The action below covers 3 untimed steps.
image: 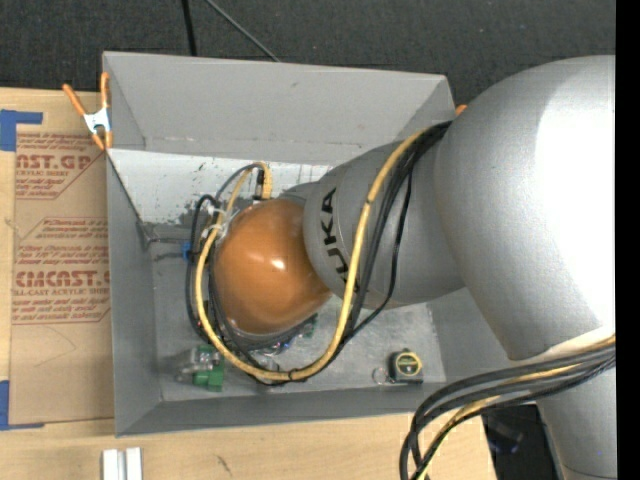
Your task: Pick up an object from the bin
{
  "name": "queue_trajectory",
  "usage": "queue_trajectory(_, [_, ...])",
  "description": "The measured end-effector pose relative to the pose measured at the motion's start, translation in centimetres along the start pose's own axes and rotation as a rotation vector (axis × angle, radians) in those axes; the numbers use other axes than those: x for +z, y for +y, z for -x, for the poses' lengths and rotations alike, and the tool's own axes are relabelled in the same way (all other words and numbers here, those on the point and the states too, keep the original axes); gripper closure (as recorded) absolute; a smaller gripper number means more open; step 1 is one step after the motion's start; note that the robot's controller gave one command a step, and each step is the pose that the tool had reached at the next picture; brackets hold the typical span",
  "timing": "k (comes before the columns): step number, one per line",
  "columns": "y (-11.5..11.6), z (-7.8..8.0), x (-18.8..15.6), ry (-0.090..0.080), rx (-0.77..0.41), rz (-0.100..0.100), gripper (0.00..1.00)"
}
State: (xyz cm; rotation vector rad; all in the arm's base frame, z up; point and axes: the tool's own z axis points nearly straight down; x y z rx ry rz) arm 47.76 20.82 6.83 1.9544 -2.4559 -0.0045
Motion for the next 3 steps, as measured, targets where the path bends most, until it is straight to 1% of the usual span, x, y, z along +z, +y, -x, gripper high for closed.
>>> queue_trajectory(1, [-0.1, 0.0, -0.1, -0.002, 0.002, -0.002, 1.0])
queue_trajectory(2, [-2.4, -2.8, -12.4, -0.006, 0.019, -0.011, 1.0])
queue_trajectory(3, [-1.1, -0.6, -16.9, -0.005, -0.118, -0.007, 1.0])
